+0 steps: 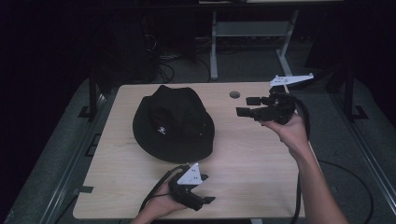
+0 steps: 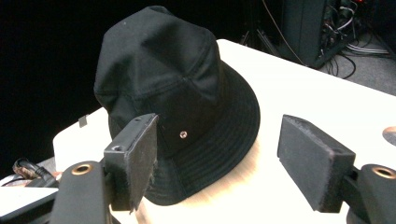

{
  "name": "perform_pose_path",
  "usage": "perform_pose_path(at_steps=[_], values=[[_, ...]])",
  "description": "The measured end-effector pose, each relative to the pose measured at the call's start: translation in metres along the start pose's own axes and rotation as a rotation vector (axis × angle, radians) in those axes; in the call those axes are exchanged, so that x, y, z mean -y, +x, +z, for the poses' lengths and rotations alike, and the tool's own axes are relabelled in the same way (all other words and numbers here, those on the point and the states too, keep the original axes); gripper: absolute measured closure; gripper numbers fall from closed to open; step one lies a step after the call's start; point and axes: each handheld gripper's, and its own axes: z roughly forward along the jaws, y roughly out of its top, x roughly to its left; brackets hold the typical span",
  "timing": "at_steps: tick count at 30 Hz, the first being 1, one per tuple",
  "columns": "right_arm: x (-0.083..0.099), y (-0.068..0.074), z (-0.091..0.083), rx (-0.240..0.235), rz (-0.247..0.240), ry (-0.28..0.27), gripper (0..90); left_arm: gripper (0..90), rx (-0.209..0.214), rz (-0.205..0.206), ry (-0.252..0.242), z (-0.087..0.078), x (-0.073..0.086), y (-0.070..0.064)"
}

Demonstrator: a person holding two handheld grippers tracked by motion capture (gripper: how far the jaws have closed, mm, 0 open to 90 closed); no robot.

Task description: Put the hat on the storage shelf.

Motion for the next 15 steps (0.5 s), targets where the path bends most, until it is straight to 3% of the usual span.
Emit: perform_pose_path(at_steps=[4,15], values=[[0.017,-0.001,-0.008,0.012,0.008,0.008,27.2,25.8,0.001,-0.015,-0.006,0.001,0.001,0.000],[0.041,0.000,-0.025,0.035,0.013,0.002,26.3,25.6,0.010,-0.013,0.006,0.003,0.001,0.000]])
